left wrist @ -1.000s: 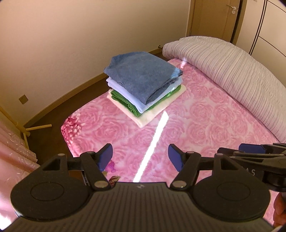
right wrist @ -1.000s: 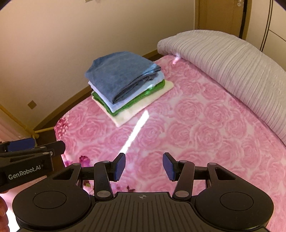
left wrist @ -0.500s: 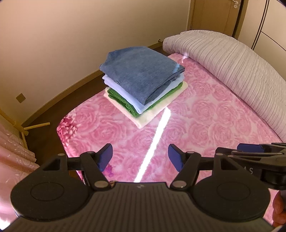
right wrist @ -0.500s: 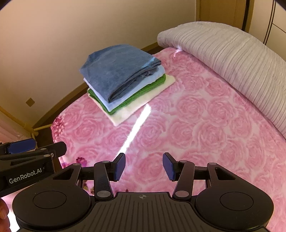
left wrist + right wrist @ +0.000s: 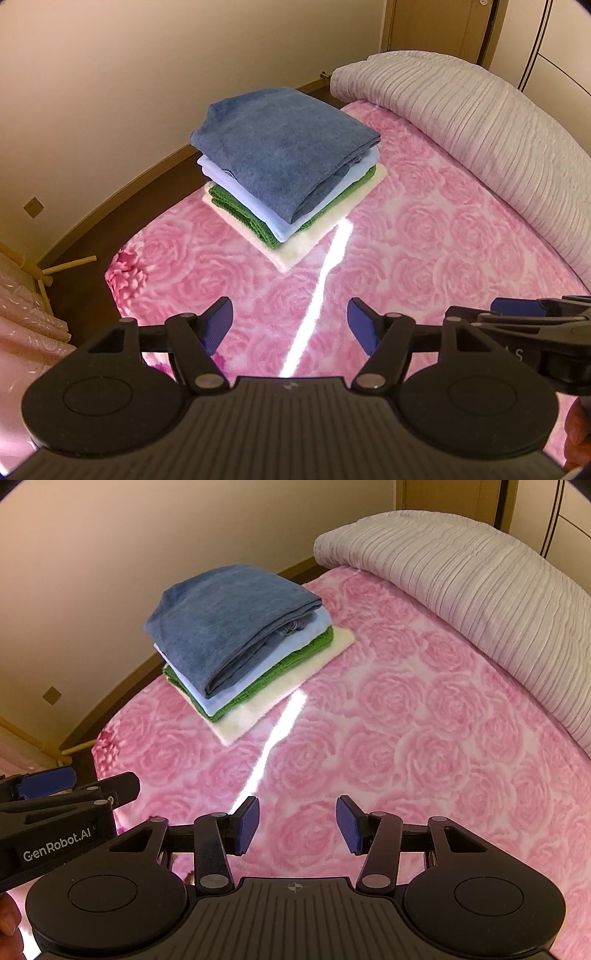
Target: Fold clothes
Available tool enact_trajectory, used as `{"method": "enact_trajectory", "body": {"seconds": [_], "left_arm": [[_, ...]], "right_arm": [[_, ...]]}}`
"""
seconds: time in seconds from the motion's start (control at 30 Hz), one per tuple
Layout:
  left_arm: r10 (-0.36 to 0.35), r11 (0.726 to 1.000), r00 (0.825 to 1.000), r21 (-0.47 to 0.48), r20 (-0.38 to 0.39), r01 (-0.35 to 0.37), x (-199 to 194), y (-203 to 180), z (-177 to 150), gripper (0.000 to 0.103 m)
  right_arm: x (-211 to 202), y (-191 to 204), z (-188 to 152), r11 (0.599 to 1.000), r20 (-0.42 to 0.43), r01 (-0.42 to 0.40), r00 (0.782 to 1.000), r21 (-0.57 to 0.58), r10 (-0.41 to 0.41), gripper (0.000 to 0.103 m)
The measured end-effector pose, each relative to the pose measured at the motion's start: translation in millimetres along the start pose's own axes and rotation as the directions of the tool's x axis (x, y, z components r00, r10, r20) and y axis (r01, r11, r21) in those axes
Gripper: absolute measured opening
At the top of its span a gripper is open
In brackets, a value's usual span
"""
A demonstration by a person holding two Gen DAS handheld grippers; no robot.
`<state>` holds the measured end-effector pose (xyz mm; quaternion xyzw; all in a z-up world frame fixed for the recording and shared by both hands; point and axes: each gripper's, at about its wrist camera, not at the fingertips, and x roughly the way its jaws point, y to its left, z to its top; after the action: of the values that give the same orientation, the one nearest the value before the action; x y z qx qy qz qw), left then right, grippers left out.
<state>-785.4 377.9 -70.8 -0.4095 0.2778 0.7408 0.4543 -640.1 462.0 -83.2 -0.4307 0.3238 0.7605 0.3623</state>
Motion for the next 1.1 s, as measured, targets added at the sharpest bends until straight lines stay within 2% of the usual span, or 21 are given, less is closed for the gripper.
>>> {"method": "enact_trajectory", "body": {"seconds": [0.37,0.73,0.87,1.1], "left_arm": [[0.006,1.0,1.0,-0.006,-0.001,-0.006,10,6,3,0.065],[0.013,1.0,0.999,0.009,0.032,-0.013,-1,8,0,0.065],[0.016,1.0,0.998,0.013,0.056,-0.017,-11,9,-3,0.065],[0.046,0.998,0.988,0.026,0.144,-0.05,-40,9,-20,0.065]], "right_arm": [[10,6,7,1.0,-0.006,-0.006,1.0,0.012,0.006,0.05],[1,10,6,1.0,0.016,-0.011,1.0,0.021,0.011,0.05],[-7,12,1,1.0,0.031,-0.011,0.999,0.025,0.01,0.05],[-29,17,-16,1.0,0.058,-0.017,0.998,0.02,0.016,0.05]]}}
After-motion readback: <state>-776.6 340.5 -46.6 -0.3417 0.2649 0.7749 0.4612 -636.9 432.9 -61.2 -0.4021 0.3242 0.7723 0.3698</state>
